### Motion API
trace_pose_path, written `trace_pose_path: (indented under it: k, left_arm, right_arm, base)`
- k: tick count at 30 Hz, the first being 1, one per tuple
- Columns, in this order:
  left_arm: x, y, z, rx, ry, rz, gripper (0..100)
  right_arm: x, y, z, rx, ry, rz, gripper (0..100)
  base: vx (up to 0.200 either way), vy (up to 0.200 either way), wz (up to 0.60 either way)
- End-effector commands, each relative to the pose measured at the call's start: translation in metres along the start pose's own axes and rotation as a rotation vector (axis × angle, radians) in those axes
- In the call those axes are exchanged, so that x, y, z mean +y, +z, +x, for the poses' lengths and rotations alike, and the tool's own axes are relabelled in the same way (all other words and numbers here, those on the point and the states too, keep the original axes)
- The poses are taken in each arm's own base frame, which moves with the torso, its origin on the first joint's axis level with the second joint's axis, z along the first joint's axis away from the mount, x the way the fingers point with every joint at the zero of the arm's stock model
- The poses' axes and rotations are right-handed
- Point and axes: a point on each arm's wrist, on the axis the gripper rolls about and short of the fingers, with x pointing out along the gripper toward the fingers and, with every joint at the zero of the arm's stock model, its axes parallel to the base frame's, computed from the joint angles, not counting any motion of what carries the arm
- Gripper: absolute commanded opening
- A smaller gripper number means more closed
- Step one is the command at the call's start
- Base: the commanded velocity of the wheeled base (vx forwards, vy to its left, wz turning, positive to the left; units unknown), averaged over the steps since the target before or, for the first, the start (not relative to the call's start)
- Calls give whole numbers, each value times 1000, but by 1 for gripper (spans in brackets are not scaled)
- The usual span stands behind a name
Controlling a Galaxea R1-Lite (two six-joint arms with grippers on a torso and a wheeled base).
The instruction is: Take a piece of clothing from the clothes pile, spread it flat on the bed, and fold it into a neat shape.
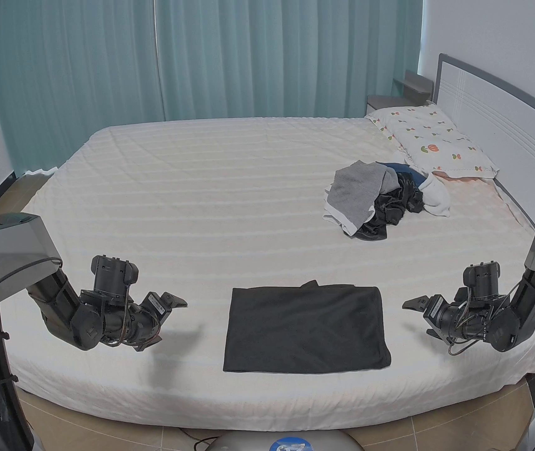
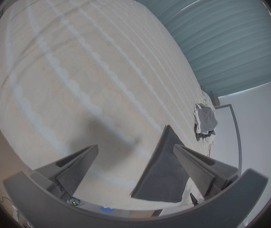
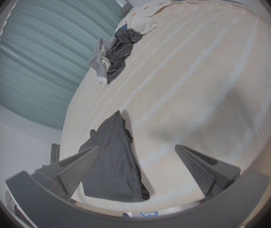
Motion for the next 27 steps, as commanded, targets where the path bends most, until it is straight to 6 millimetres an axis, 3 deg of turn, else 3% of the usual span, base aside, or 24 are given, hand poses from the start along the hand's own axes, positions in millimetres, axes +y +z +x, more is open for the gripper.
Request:
trace_pose_path:
  k: [1,4,15,27]
  left_arm:
    - [-2,-3,0,6,-5,4,100]
    - [-6,-5,2,12,-14,10,100]
    - [-22,-6,8,6,-57,13,100]
    - [-26,-9,9,-16,-48,35,100]
  right_arm:
    - [-3,-1,-11,-23,21,28,100]
    - [-4,-3,-12,-45,48,23,100]
    - [-7,-7,-7,-35,42,21,100]
    - [-7,-9,-6,-29,41,18,100]
  base:
    - [0,0,0]
    - [0,0,0]
    - [0,-200,0]
    - [0,-183,0]
